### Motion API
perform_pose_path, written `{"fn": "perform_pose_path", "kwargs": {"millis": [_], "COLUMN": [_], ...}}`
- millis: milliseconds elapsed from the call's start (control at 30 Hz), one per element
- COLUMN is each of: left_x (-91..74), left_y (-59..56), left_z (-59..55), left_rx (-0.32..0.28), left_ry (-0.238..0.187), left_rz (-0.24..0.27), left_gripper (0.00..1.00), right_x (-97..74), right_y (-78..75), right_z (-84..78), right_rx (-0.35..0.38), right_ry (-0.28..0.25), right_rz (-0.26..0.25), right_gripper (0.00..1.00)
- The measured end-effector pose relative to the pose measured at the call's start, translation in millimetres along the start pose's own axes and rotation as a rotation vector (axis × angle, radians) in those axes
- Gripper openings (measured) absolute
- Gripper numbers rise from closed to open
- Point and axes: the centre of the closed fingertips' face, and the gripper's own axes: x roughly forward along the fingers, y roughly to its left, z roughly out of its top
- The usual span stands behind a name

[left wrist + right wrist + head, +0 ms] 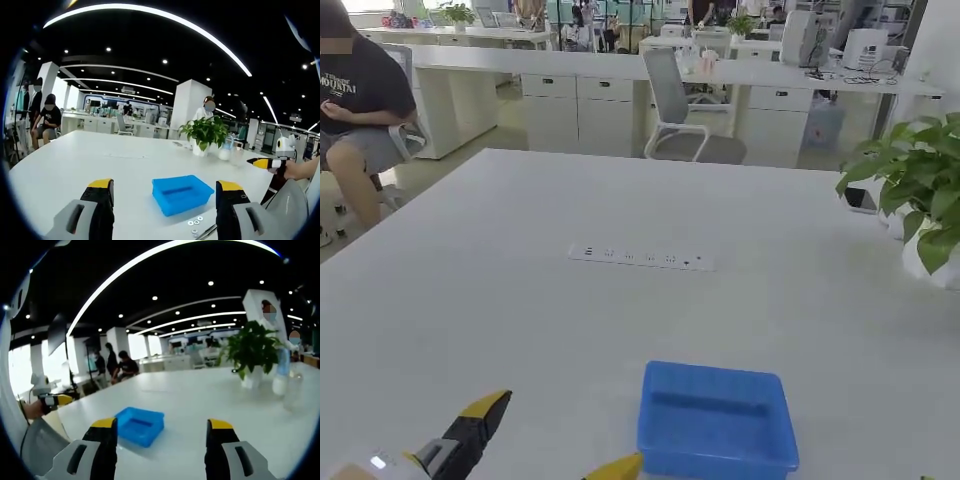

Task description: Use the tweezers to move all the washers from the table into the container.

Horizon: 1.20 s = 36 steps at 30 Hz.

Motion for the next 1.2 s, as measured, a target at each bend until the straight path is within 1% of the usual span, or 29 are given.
{"fn": "perform_pose_path", "kwargs": {"millis": [167,333,400,533,633,833,1033,1200], "left_x": [-0.1,0.0,0.4,1.2,1.1,1.3,1.1,0.7], "left_y": [1.4,2.0,0.5,-1.0,-0.4,-1.5,-1.4,-1.0], "left_z": [-1.0,-1.9,-1.7,-4.2,-4.3,-5.5,-6.9,-6.5], "left_rx": [0.001,0.002,-0.001,0.004,0.006,0.003,0.006,0.001], "left_ry": [0.006,0.012,0.011,0.024,0.024,0.03,0.034,0.031], "left_rz": [0.006,0.011,0.002,-0.007,-0.005,-0.013,-0.017,-0.016], "left_gripper": [0.85,0.85,0.85,0.84,0.84,0.84,0.83,0.83], "right_x": [1.1,0.6,0.6,0.3,0.2,0.4,1.3,2.3], "right_y": [1.2,-2.0,-1.6,-2.2,-2.1,-3.5,1.5,2.8], "right_z": [-0.3,-0.7,-0.7,-0.2,-0.7,-3.5,-2.7,-7.0], "right_rx": [-0.005,-0.002,-0.004,-0.007,-0.006,-0.015,-0.017,-0.019], "right_ry": [0.007,0.004,0.004,0.003,0.005,0.017,0.024,0.047], "right_rz": [-0.002,-0.006,-0.008,-0.016,-0.016,-0.015,-0.013,-0.004], "right_gripper": [0.71,0.71,0.71,0.7,0.7,0.7,0.69,0.69]}}
